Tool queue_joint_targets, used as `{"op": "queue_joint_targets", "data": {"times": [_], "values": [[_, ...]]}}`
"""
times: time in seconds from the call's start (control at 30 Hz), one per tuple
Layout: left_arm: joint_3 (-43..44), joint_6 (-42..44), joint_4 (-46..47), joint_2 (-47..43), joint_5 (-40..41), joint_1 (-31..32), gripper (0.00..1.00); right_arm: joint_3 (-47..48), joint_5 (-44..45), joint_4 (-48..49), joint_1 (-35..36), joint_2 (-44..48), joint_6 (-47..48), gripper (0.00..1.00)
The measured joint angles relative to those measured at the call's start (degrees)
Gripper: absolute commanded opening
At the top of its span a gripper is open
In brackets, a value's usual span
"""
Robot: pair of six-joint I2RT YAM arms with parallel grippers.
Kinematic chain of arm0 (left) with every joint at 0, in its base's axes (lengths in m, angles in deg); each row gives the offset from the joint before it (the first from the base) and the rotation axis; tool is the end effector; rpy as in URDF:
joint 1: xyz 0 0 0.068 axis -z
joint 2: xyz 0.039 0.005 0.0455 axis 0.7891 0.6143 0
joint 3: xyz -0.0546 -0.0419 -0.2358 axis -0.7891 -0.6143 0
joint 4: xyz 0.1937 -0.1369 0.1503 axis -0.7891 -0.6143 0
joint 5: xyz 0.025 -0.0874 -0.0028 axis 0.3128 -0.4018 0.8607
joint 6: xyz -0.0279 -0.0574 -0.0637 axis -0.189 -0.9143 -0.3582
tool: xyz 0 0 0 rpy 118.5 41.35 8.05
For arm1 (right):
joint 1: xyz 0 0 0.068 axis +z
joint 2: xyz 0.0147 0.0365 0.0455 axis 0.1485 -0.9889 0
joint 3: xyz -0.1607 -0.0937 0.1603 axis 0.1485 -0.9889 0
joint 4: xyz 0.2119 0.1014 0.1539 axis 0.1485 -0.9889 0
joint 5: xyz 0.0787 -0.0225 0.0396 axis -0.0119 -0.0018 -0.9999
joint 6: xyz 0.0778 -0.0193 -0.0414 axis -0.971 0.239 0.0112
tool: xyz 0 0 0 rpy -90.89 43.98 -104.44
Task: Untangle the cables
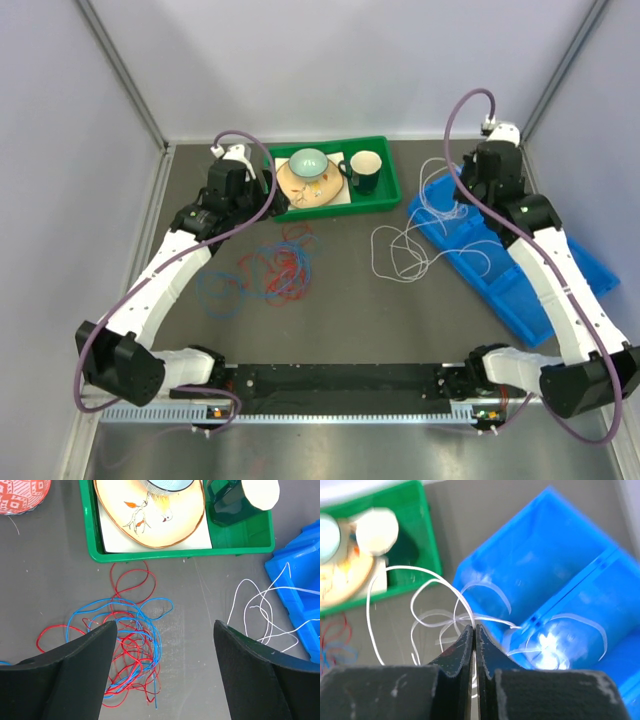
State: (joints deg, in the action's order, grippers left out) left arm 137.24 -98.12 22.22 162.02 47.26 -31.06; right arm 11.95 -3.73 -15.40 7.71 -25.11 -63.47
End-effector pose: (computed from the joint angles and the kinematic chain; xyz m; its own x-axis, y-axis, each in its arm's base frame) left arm 0.3240 -0.1219 0.2947 -0.6084 -0.3070 -0.7318 0.0285 0.9131 -0.4068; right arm 0.3110 0.0638 0.3572 -0.4461 0.1703 -0.8786 0.1451 0.9825 0.1168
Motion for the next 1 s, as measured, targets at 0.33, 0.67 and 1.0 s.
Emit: {"op": "queue_joint_targets", "data": {"times": [0.33,0.67,1.0], "values": [[0.00,-0.15,0.17,0.76,-0.90,0.00,0.83,-17.42,-7.23,-1.11,5.22,0.52,-4.00,0.07],[-0.83,-0.63,0.46,1.51,-1.09,0.00,0.83,-21.00,-4.76,-0.39,6.10,-2.58,-7.63,0.95],[-1.64,-0.81,0.48,1.42,-1.09,0.00,0.83,-30.56,-5.35,5.14,6.10,5.01,-16.85,0.97]]}}
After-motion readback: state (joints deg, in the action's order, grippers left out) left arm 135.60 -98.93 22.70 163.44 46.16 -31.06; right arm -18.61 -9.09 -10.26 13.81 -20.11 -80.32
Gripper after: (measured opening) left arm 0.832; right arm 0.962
